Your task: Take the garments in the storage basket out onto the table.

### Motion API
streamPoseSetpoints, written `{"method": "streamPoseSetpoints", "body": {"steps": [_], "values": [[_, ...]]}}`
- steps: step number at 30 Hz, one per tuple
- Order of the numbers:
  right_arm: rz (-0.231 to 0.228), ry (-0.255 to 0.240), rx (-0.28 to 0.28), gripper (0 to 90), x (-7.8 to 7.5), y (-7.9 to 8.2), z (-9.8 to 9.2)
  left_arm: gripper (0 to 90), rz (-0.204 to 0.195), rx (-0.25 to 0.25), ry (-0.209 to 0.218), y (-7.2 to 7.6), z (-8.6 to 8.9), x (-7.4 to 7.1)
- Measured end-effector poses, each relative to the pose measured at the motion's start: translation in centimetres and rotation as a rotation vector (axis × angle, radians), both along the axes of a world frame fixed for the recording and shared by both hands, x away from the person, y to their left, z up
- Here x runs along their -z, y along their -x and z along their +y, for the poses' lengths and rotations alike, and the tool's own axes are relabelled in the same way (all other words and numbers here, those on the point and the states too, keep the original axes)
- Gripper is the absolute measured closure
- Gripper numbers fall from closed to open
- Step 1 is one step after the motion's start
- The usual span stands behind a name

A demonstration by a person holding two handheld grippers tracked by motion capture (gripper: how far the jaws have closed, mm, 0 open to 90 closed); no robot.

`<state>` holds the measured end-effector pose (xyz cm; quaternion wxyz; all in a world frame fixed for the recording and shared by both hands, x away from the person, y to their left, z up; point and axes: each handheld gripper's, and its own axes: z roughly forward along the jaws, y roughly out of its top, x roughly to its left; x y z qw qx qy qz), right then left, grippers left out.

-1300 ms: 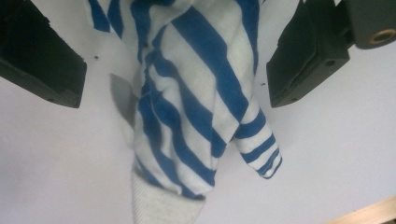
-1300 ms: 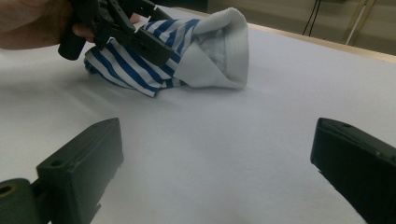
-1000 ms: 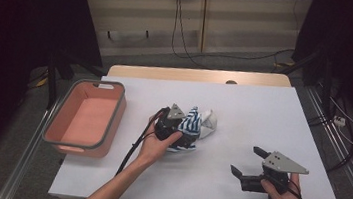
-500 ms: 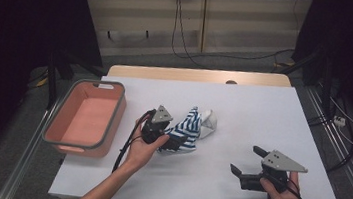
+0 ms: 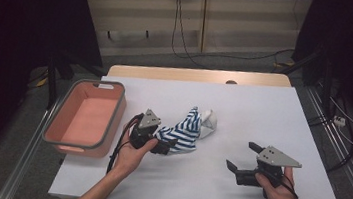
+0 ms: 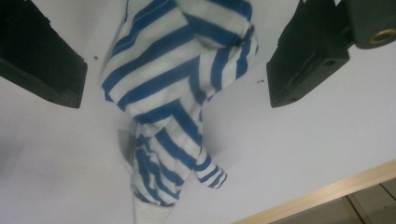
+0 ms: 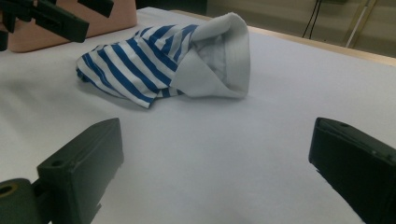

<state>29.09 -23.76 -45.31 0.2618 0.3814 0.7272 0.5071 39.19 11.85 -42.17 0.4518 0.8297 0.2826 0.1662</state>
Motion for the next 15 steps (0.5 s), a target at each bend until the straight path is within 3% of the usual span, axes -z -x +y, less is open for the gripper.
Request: {"method": "streamPoseSetpoints", "body": {"steps": [8,15], "values": [[0.004,-0.009,0.015,3.1,-0.2,-0.6,0.1,5.2,0.011,-0.027,0.013,0.6,2.0,0.4],[0.031,0.019,0.001,2.8,-0.3,-1.5,1.0,5.2,0.001,-0.033,0.025,1.3,3.4,0.3]]}}
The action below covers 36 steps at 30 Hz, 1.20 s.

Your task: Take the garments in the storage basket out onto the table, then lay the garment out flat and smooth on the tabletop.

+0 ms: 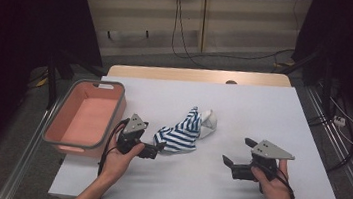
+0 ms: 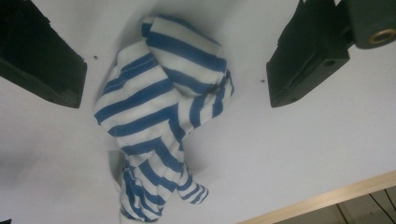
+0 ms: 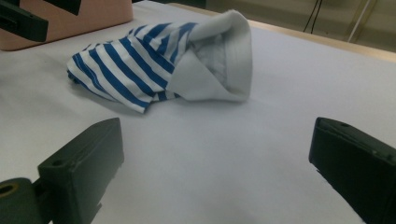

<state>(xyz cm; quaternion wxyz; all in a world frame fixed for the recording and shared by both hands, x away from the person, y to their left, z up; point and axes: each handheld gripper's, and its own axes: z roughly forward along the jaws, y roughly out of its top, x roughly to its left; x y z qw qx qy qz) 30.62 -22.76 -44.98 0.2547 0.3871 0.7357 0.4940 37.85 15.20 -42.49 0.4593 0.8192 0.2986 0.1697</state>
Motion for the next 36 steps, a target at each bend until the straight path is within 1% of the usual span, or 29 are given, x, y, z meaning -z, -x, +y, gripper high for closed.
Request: {"method": "streamPoseSetpoints", "body": {"steps": [3,4,5,6,7,8,9,10,12,13,15,17,19,20,21,22,23,25,26,27,28,29,30,31,32,33,34,35,36], "values": [[-0.019,0.004,-0.023,2.8,-0.6,-0.8,1.0,5.2,-0.012,-0.014,0.006,0.4,0.7,0.0],[-0.017,0.001,-0.027,2.8,-0.7,-1.5,1.5,5.2,-0.005,-0.019,0.006,0.5,1.1,0.2],[-0.013,0.0,-0.028,2.8,-0.7,-1.8,1.8,5.2,-0.005,-0.019,0.006,0.5,1.1,0.2],[-0.009,0.002,-0.032,2.8,-0.7,-2.1,2.1,5.2,-0.003,-0.02,0.005,0.6,1.4,0.5],[-0.009,0.002,-0.032,2.8,-0.7,-2.1,2.1,5.2,-0.003,-0.02,0.005,0.6,1.4,0.5],[0.004,0.01,-0.043,2.8,-0.6,-2.6,2.7,5.2,0.009,-0.02,-0.001,0.6,1.5,0.8],[0.004,0.01,-0.043,2.8,-0.6,-2.6,2.7,5.1,0.009,-0.02,-0.001,0.6,1.5,0.8],[0.015,0.011,-0.056,2.8,-0.7,-3.0,3.3,5.1,0.009,-0.019,-0.003,0.6,1.6,0.9],[0.031,0.014,-0.078,2.4,-0.7,-3.5,4.0,5.1,0.015,-0.024,0.003,0.5,1.4,1.0],[0.038,0.02,-0.086,2.2,-0.7,-3.8,4.4,5.1,0.015,-0.024,0.003,0.5,1.4,1.0],[0.054,0.041,-0.104,2.2,-0.6,-4.3,5.2,5.0,0.011,-0.027,-0.011,0.5,1.3,1.1],[0.073,0.057,-0.124,2.7,-0.4,-4.8,6.0,5.0,0.011,-0.027,-0.009,0.5,1.3,1.1],[0.085,0.073,-0.142,2.8,-0.2,-5.2,6.8,4.9,0.013,-0.03,-0.008,0.4,1.4,1.2],[0.091,0.078,-0.154,3.5,-0.1,-5.4,7.2,4.9,0.016,-0.026,-0.017,0.2,1.4,1.4],[0.091,0.078,-0.154,3.5,-0.1,-5.4,7.2,4.9,0.016,-0.026,-0.017,0.2,1.4,1.4],[0.097,0.096,-0.168,4.8,0.0,-5.7,7.9,4.9,0.021,-0.028,-0.019,0.1,1.4,1.5],[0.097,0.096,-0.168,4.8,0.0,-5.7,7.9,4.9,0.021,-0.028,-0.019,0.1,1.4,1.5],[0.095,0.099,-0.18,7.8,-0.2,-6.1,8.6,4.9,0.029,-0.037,-0.007,-0.2,1.6,1.6],[0.102,0.101,-0.203,8.6,-0.3,-6.5,9.3,4.9,0.035,-0.044,-0.003,-0.4,1.7,1.8],[0.102,0.101,-0.203,8.6,-0.3,-6.5,9.3,4.9,0.035,-0.044,-0.003,-0.4,1.7,1.8],[0.097,0.115,-0.224,12.3,-0.2,-6.8,10.2,4.9,0.04,-0.045,-0.008,-0.6,1.8,1.8],[0.097,0.115,-0.224,12.3,-0.2,-6.8,10.2,4.9,0.04,-0.045,-0.008,-0.6,1.8,1.8],[0.107,0.116,-0.236,13.6,-0.1,-7.1,11.1,4.9,0.036,-0.047,-0.007,-0.6,2.0,1.9],[0.107,0.116,-0.236,13.6,-0.1,-7.1,11.1,5.0,0.036,-0.047,-0.007,-0.6,2.0,1.9],[0.118,0.11,-0.248,15.0,0.3,-7.2,11.8,5.0,0.041,-0.042,-0.008,-0.6,2.0,1.9],[0.118,0.11,-0.248,15.0,0.3,-7.2,11.8,5.0,0.041,-0.042,-0.008,-0.6,2.0,1.9],[0.126,0.128,-0.248,16.6,0.8,-7.4,12.5,5.0,0.033,-0.034,-0.02,-0.6,1.9,2.0],[0.126,0.128,-0.248,16.6,0.8,-7.4,12.5,5.0,0.033,-0.034,-0.02,-0.6,1.9,2.0],[0.115,0.14,-0.247,17.2,1.1,-7.6,12.9,5.0,0.031,-0.022,-0.039,-0.4,1.7,2.0]]}}
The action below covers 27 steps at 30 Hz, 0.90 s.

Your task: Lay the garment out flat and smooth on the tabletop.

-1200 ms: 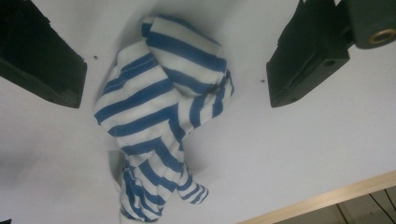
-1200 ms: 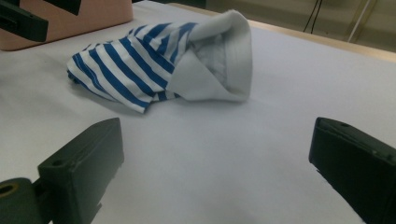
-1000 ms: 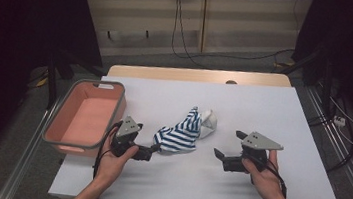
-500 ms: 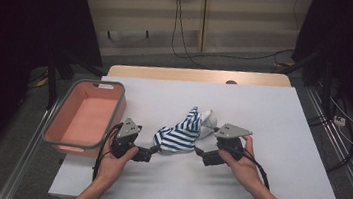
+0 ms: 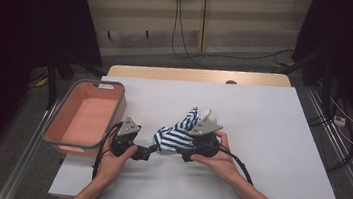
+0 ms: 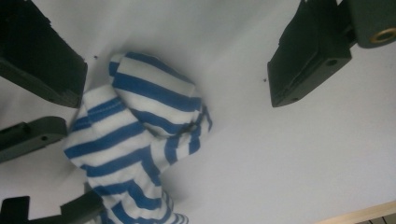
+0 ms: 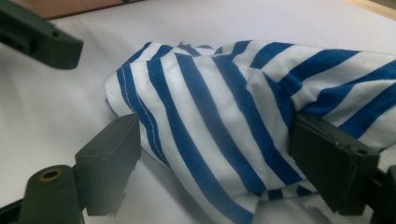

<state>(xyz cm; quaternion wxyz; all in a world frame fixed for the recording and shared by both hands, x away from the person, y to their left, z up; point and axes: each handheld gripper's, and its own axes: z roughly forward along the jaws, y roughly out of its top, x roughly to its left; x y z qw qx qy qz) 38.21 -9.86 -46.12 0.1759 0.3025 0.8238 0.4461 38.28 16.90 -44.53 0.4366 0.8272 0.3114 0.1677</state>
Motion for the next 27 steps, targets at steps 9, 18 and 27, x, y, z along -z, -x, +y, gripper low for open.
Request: {"method": "streamPoseSetpoints", "body": {"steps": [9,18,27], "values": [[-0.02,0.041,0.011,31.0,-0.1,-0.2,-0.3,4.8,-0.003,-0.002,-0.023,1.0,-0.2,0.1],[-0.023,0.075,0.025,70.7,0.3,-0.6,-0.5,5.0,0.02,-0.005,-0.05,0.8,-0.4,0.8],[-0.037,0.01,0.019,88.1,-1.4,-0.3,-1.6,5.2,0.018,-0.01,-0.052,0.8,-0.4,0.8]]}}
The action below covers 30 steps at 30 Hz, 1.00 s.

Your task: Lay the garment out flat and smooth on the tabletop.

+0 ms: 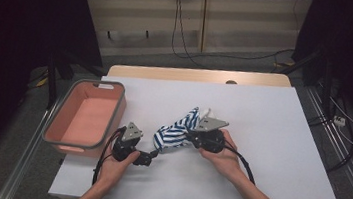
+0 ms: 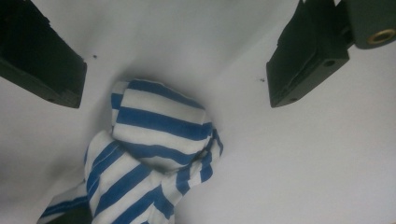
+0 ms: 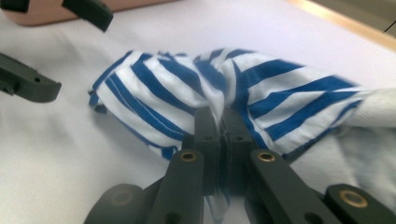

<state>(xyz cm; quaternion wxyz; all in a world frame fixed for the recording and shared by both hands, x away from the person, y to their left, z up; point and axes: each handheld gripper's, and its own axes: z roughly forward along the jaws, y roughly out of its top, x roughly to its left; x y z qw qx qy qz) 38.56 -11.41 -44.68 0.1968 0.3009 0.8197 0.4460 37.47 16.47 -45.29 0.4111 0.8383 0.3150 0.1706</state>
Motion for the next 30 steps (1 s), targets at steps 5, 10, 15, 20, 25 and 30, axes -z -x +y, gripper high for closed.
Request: {"method": "streamPoseSetpoints", "body": {"steps": [5,10,15,20,25,30], "values": [[-0.032,-0.063,0.035,88.5,-2.2,0.1,-1.5,6.5,-0.026,-0.013,0.019,0.0,-0.4,-0.3],[-0.056,-0.1,0.045,88.5,-3.6,0.1,-2.3,7.2,-0.049,0.003,0.047,-0.2,-1.1,-0.4],[-0.068,-0.111,0.065,88.5,-4.5,-0.2,-3.2,10.4,-0.047,0.008,0.04,-0.4,-2.1,-1.3],[-0.073,-0.122,0.083,88.4,-4.7,-0.3,-3.8,18.2,-0.026,-0.002,0.064,-0.6,-2.0,-1.9],[-0.088,-0.147,0.097,88.3,-5.4,-0.5,-4.5,33.8,-0.023,0.027,0.103,-1.4,-2.5,-3.4],[-0.083,-0.149,0.096,88.2,-5.2,-0.8,-4.4,37.4,-0.016,0.063,0.093,-2.3,-4.2,-3.6]]}}
